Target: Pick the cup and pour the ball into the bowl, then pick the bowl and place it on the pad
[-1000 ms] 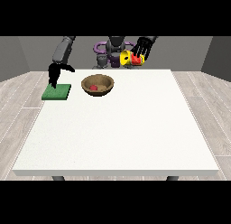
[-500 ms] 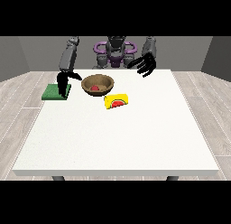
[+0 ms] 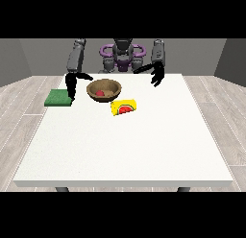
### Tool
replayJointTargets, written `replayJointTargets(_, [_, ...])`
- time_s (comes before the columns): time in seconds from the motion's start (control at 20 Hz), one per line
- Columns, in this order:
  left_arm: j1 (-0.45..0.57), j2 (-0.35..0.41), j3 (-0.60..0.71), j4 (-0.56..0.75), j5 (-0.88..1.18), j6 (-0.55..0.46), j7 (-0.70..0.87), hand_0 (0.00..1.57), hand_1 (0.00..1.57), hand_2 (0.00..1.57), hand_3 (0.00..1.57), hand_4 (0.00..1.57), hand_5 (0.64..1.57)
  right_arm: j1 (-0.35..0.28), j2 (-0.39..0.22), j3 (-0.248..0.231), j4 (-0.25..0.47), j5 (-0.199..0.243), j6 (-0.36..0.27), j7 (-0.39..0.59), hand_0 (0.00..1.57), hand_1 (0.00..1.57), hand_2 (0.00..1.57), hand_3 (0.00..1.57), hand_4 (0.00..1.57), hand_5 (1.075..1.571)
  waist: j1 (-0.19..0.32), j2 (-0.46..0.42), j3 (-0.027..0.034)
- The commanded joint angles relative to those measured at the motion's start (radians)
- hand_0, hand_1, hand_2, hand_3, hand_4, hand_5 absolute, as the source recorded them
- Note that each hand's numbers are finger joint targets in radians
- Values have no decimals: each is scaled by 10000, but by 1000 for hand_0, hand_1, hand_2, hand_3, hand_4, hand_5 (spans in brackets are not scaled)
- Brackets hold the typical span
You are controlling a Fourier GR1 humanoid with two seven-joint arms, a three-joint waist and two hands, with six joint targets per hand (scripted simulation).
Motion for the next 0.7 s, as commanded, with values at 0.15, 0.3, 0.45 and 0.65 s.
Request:
replayJointTargets(0.15, [-82, -216, -222, -183, 65, 99, 360, 0, 0, 0, 0, 0, 1546, 420, 216, 116, 749, 31, 209, -659, 0, 0, 0, 0, 193, 1549, 90, -122, 13])
replayJointTargets(0.3, [-574, -252, -661, -857, 147, -19, 616, 0, 0, 0, 0, 0, 1551, 50, 132, -259, 1442, -91, 221, -1608, 0, 0, 0, 0, 260, 1550, 684, 790, 21])
replayJointTargets(0.45, [-365, -244, -704, -1089, -147, 57, 824, 0, 0, 0, 0, 0, 1555, 51, 490, -350, 1765, -202, -137, -1700, 0, 0, 0, 0, 199, 1539, 818, 543, 18])
replayJointTargets(0.65, [-597, 22, -787, -1519, -71, -382, 826, 0, 0, 0, 0, 0, 1558, -135, 228, -519, 1870, -337, 109, -1886, 0, 0, 0, 0, 151, 1525, 1204, 1059, 20])
